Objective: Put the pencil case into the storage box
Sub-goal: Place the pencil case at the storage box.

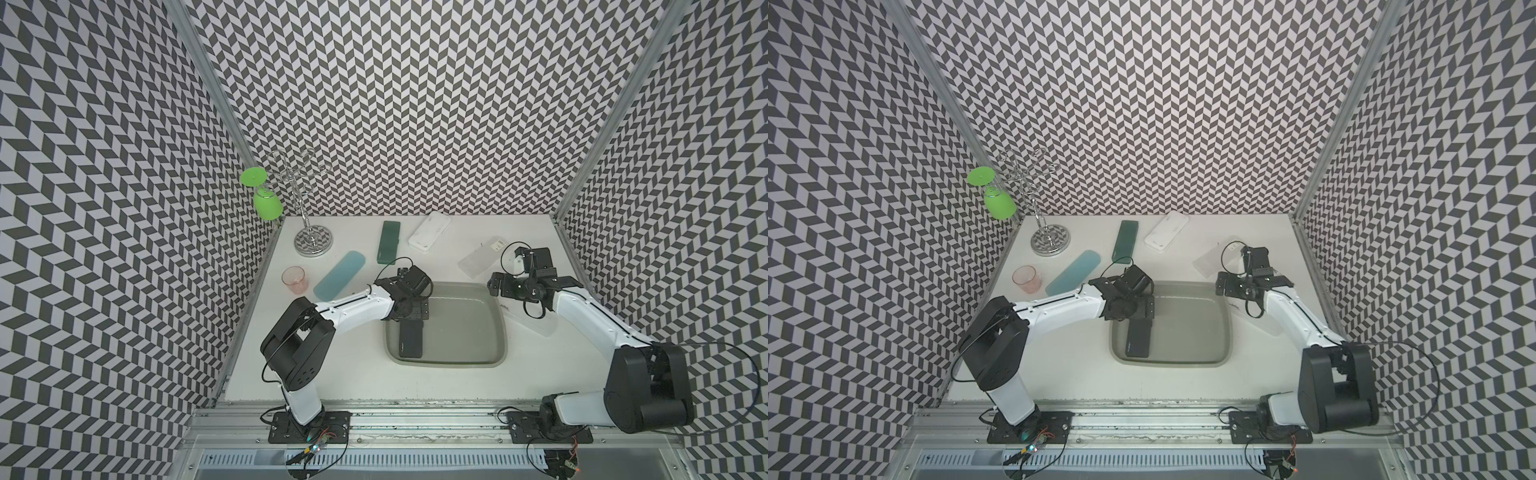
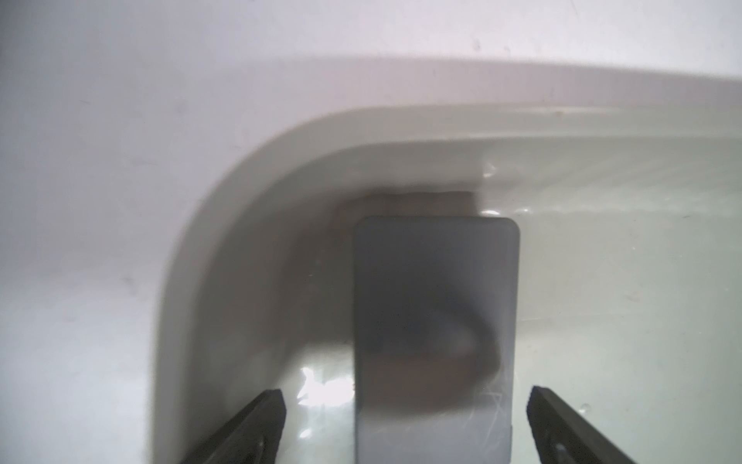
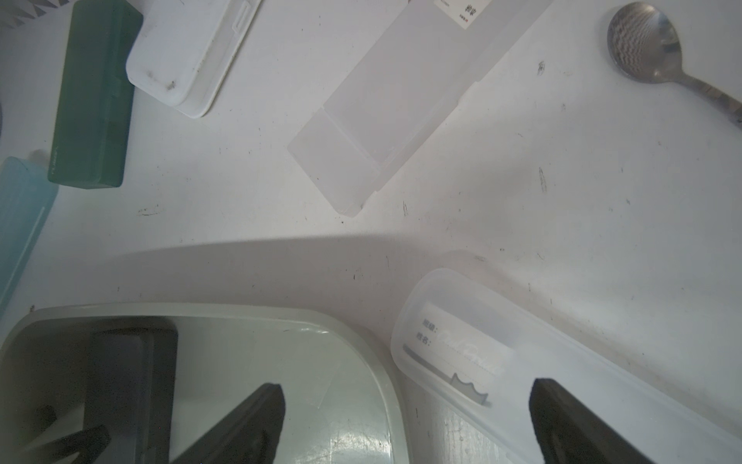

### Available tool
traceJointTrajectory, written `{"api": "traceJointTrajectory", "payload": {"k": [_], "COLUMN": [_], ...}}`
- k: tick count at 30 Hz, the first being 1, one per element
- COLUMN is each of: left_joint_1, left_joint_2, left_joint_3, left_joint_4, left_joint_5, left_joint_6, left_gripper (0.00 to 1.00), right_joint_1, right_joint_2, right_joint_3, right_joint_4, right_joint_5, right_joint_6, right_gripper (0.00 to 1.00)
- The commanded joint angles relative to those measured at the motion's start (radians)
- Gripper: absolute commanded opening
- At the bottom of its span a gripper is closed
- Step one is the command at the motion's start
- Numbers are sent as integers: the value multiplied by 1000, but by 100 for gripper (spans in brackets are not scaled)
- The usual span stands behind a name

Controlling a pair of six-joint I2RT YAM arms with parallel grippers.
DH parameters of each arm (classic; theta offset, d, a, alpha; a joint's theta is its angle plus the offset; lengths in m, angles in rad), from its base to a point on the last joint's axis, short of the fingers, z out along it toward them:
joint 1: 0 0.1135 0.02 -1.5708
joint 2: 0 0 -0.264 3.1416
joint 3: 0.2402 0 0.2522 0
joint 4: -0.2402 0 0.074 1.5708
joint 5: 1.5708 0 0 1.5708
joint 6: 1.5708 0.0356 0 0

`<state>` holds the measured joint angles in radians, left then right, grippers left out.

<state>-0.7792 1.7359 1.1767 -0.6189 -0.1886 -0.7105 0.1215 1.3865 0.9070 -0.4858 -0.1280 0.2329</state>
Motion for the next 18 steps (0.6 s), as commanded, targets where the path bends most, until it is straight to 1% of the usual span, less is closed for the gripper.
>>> {"api": "traceJointTrajectory", "payload": {"k": [1, 6, 8, 11, 15, 18], "left_joint_1": [-5, 1, 25, 77, 205, 340], "left_joint_2": [-61, -108, -113, -114, -134, -116], "left_joint_3": [60, 166, 178, 161, 126, 124], "left_joint_4": [-89, -175, -181, -171, -116, -52], "left_joint_5": [-108, -197, -196, -189, -179, -135], "left_joint_6": [31, 84, 115, 155, 247, 387], "left_gripper": [99, 100, 99, 99, 100, 100], "right_joint_1": [7, 8, 9, 16, 43, 74], "right_joint_2": [-31, -28, -10, 26, 94, 142], "right_joint_3": [-32, -70, -81, -84, -57, -31], "right_joint_4": [-46, -72, -67, -41, -7, 21], "right_joint_5": [-29, -56, -66, -97, -152, -191], "right_joint_6": [-8, -14, -12, 1, 49, 101], "right_gripper": [100, 100, 100, 100, 95, 94]}}
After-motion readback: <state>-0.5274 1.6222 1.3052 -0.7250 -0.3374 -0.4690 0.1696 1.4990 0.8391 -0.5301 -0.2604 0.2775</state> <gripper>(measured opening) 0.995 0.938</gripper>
